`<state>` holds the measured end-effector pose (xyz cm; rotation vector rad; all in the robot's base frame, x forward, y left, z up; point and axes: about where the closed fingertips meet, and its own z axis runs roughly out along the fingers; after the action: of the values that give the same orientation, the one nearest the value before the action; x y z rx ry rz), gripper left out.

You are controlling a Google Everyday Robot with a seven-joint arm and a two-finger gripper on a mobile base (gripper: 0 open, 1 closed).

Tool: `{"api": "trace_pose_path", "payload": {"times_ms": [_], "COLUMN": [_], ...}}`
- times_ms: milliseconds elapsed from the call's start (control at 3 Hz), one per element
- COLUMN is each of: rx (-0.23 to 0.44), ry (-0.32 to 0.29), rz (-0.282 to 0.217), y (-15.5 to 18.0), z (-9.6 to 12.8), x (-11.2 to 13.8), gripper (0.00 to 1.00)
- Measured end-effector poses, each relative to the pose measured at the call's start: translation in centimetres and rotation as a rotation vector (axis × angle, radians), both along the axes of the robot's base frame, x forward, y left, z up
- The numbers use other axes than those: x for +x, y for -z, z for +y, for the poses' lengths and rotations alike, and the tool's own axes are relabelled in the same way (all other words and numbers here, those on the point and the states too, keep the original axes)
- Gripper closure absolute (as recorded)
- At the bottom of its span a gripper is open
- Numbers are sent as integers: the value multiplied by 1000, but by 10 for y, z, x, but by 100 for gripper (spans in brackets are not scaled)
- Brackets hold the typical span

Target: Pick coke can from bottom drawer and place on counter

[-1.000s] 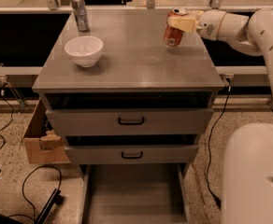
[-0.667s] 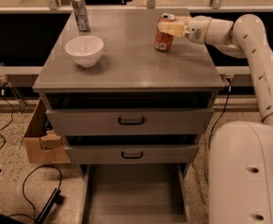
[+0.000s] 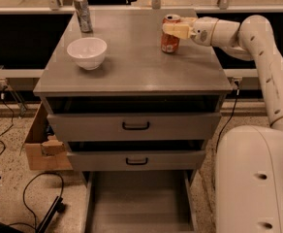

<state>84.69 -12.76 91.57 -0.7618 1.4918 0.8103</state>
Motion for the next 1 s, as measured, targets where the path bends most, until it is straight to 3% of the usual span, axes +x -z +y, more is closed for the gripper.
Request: {"api": "trace_pose_path", "payload": {"times_ms": [667, 1000], "rx": [1, 1], "ry": [-9, -15], "rz": [2, 3], "y": [1, 1], "z": [8, 11], "x": [1, 1], "gripper": [13, 0]}}
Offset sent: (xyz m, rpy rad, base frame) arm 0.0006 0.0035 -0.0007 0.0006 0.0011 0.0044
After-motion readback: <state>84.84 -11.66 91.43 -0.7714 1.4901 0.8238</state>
